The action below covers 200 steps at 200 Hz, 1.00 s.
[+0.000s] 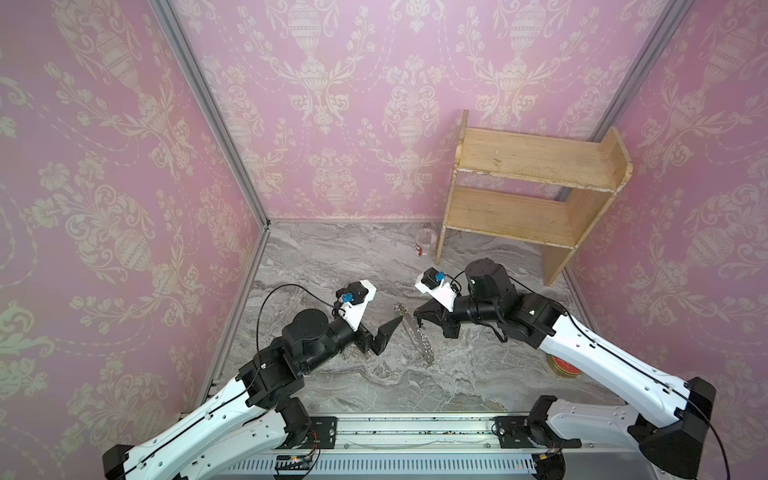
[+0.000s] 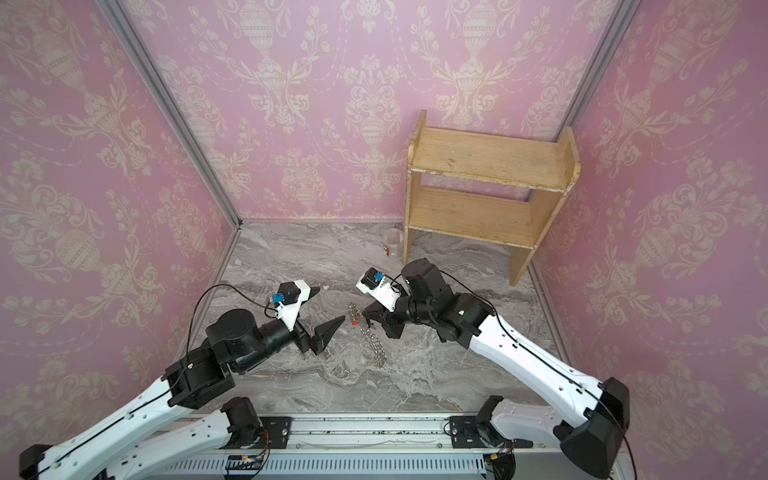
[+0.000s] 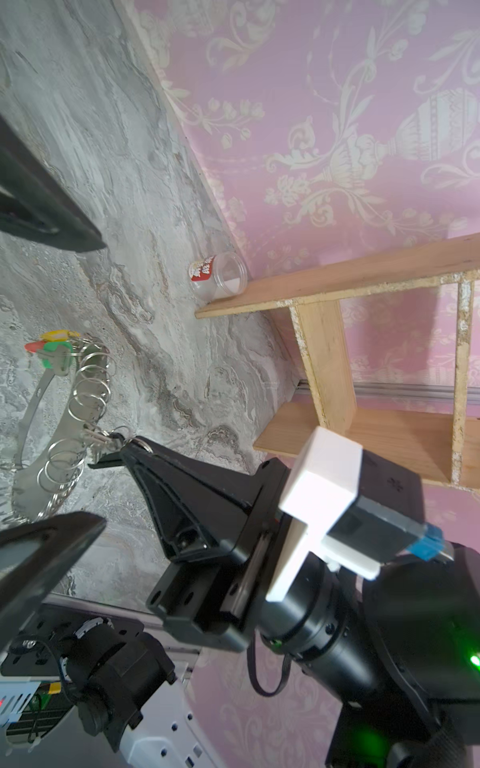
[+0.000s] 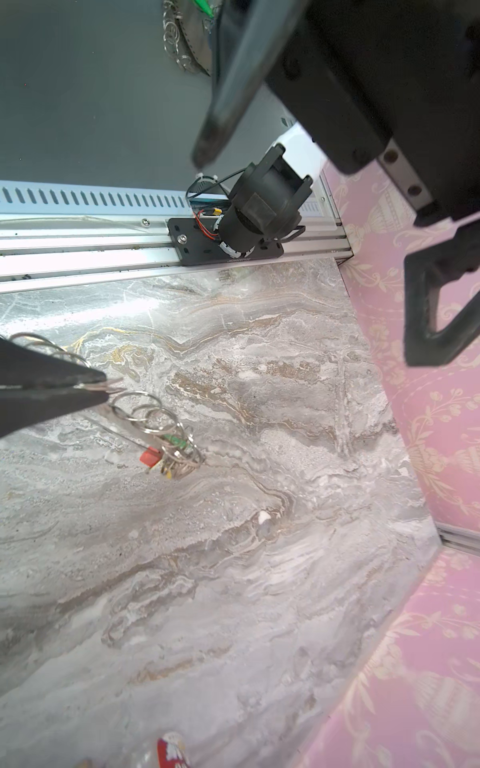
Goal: Put the keys on the keyring
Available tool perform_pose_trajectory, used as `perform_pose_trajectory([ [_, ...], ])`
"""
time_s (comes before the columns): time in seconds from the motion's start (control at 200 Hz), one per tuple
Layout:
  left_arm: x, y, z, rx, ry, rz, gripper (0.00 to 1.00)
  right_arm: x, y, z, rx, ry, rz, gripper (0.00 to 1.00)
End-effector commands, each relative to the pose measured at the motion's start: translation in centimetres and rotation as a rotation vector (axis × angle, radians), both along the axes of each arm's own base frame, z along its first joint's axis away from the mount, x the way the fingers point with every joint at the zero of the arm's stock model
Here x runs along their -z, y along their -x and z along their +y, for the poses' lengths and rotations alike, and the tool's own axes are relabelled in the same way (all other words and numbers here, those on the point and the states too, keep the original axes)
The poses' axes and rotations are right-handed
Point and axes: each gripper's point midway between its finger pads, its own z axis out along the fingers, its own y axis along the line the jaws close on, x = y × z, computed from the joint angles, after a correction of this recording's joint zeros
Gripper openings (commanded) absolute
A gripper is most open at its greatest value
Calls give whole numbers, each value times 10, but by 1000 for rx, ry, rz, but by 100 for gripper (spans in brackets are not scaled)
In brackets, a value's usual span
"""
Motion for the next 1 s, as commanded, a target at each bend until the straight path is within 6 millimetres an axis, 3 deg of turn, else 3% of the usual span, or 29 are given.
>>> perform_pose_trajectory([
  [0.0, 13, -7, 17, -96, -23, 34, 99, 10, -14, 6, 17, -57, 68, 0],
  [0.17, 17, -8, 25, -129, -39, 44, 99, 65, -35, -17, 110, 40, 223, 0],
  [0.385, 20, -9, 36, -173, -53, 51, 99, 112, -55, -66, 306, 160, 342, 0],
  [0.65, 31, -19, 53, -289, -103, 68, 99, 163, -53, -114, 483, 330, 526, 2],
  [0.731, 34, -23, 59, -332, -123, 70, 99, 169, -52, -123, 524, 356, 535, 11],
  [0.781, 35, -26, 62, -356, -136, 67, 99, 170, -52, -129, 549, 368, 533, 30],
  [0.856, 35, -32, 69, -412, -148, 58, 99, 166, -51, -136, 575, 381, 516, 45],
  [0.996, 34, -44, 83, -518, -198, 10, 99, 145, -60, -151, 631, 357, 435, 60],
])
